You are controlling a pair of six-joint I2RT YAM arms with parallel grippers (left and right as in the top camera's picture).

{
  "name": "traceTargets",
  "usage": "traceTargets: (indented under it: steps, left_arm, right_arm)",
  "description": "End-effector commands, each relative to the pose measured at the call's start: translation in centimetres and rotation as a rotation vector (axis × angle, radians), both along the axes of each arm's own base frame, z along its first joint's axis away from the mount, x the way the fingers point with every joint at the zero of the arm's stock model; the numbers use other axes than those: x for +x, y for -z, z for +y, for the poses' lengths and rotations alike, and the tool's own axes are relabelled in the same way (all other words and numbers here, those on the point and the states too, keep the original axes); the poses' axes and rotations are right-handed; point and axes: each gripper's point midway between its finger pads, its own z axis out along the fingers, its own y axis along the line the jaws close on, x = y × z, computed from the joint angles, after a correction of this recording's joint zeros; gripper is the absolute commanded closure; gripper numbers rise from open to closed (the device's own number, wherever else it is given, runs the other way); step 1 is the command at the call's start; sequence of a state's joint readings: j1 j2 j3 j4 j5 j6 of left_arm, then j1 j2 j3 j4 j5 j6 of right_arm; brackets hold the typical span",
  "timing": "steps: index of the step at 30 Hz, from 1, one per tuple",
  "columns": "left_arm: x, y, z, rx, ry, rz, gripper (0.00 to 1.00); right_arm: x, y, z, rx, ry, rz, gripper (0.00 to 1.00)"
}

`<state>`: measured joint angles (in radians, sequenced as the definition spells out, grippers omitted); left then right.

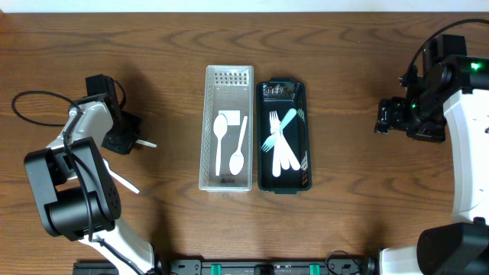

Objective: Pack container

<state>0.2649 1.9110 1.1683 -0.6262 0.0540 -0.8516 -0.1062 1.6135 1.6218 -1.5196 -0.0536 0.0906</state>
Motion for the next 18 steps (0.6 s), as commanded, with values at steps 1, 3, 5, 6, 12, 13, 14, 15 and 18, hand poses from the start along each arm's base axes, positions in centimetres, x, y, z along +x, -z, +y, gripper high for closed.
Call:
traceTargets:
  steps: [1, 3, 5, 6, 12, 13, 14, 15, 18]
  left_arm:
    - [-2.1, 2.1, -0.3, -0.012, 0.007, 0.089, 0.94]
    - [-2.0, 2.1, -0.3, -0.01, 0.022, 0.087, 0.94]
    - [-1.9, 1.8, -0.2, -0.005, 0.053, 0.079, 0.94]
    - [-1.7, 1.6, -0.2, -0.001, 0.07, 0.071, 0.94]
    - [-0.6, -1.5, 0.2, 0.036, 0.133, -0.015, 0.94]
    - [-0.4, -2.1, 0.2, 0.043, 0.139, -0.033, 0.94]
    - [-0.2, -2.7, 0.2, 0.05, 0.142, -0.05, 0.94]
    - [-0.1, -3.5, 0.3, 0.059, 0.157, -0.07, 0.94]
    - [0.2, -5.1, 0.4, 0.078, 0.18, -0.111, 0.94]
  right_arm:
    - [0.0, 0.1, 0.3, 0.002, -0.026, 0.001, 0.16]
    - [0.0, 0.1, 0.3, 0.002, -0.026, 0.001, 0.16]
    - [-0.1, 0.1, 0.3, 0.002, -0.026, 0.003, 0.16]
    - [-0.1, 0.1, 0.3, 0.002, -0.026, 0.003, 0.16]
    - [-0.1, 0.1, 0.3, 0.002, -0.026, 0.003, 0.16]
    - [-0.1, 0.1, 0.3, 0.002, -0.026, 0.003, 0.16]
    - [-0.1, 0.1, 0.3, 0.002, -0.026, 0.003, 0.16]
    - [-0.1, 0.1, 0.3, 0.002, -0.026, 0.003, 0.16]
    - [-0.1, 0.1, 0.3, 0.002, -0.026, 0.003, 0.16]
